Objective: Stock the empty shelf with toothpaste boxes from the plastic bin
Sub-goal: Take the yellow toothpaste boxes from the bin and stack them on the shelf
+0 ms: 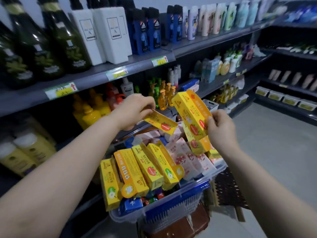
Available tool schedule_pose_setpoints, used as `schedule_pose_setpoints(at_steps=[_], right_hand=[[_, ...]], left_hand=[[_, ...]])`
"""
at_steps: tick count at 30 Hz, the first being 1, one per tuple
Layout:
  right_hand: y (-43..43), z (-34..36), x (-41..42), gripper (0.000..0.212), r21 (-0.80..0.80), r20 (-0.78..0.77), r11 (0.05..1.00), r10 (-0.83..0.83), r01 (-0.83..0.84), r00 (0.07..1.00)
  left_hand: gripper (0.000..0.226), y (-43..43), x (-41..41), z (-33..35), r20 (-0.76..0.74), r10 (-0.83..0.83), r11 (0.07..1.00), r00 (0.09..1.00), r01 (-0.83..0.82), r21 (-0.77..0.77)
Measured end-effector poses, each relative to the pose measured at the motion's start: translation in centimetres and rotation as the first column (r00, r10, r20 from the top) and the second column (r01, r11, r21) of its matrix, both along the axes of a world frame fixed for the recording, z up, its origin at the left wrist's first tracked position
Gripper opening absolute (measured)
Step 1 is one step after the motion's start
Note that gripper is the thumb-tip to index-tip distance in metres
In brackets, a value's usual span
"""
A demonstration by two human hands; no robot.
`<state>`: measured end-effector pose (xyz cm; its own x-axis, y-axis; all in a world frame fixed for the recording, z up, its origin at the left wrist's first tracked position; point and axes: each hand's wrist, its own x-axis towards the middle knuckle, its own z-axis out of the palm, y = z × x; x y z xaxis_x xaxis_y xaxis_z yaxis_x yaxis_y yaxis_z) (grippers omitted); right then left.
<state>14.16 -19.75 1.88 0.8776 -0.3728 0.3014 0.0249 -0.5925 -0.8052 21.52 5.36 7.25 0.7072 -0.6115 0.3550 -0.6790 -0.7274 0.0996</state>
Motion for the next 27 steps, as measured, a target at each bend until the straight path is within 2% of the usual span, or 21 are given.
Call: schedule_pose_setpoints(at_steps=[3,6,12,19,23,27], right_hand=[[1.3,1.0,0.1,0.01,-0.014,0.056,0.996,0.085,-0.084,0.995],[3.9,1.5,-0.1,0.009,-0.032,0.074,0.972,0.235,-0.233,0.969],[12.2,1.7,-3.0,0.009,-0.086,0.097,0.834,0.551,-0.545,0.829],[24.0,1.8,-11.2,0.008,-0.115,0.126,0.543,0.839,-0.832,0.53],[29.7,2.5,-18.4,0.009,-0.124,0.14,0.372,0.924,-0.92,0.355],[34.4,2.6,-27.6,0.009,-0.071,0.132,0.19,0.975,-0.979,0.179]], left_hand=[[0.007,2.5,-3.5,1.1,-0.009,0.244,0.953,0.97,-0.241,-0.181],[0.008,5.8,-8.1,1.5,0.004,0.457,0.859,0.89,-0.44,-0.262],[0.009,13.6,-20.2,0.5,0.013,0.804,0.562,0.594,-0.754,-0.34],[0.009,19.6,-38.9,-0.1,0.004,0.973,0.217,0.231,-0.909,-0.356],[0.005,20.9,-49.8,0.3,-0.008,0.999,0.04,0.046,-0.93,-0.365],[0.005,20.7,-61.4,0.7,0.005,0.994,-0.098,-0.108,-0.923,-0.373]])
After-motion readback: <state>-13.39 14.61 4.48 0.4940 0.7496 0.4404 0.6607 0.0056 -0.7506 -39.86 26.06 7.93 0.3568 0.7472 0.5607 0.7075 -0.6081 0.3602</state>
